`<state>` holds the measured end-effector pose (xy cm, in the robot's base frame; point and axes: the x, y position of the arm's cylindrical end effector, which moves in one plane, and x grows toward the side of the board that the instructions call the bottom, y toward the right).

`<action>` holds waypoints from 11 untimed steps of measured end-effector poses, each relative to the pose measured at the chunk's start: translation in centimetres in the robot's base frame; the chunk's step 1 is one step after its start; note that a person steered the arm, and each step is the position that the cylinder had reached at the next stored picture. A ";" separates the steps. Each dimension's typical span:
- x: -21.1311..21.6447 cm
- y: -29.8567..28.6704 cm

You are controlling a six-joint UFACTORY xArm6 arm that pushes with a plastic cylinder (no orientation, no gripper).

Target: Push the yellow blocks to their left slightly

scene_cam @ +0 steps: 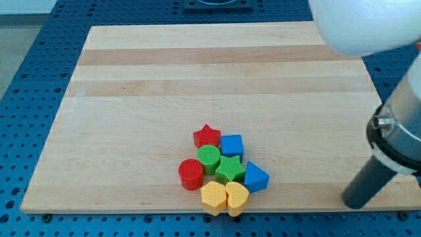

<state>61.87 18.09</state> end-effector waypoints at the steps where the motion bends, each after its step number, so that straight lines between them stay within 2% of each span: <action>1: 0.0 -4.5; 3: 0.0 -10.1; 4: 0.0 -11.0; 7: -1.3 -11.1; 11: 0.0 -11.9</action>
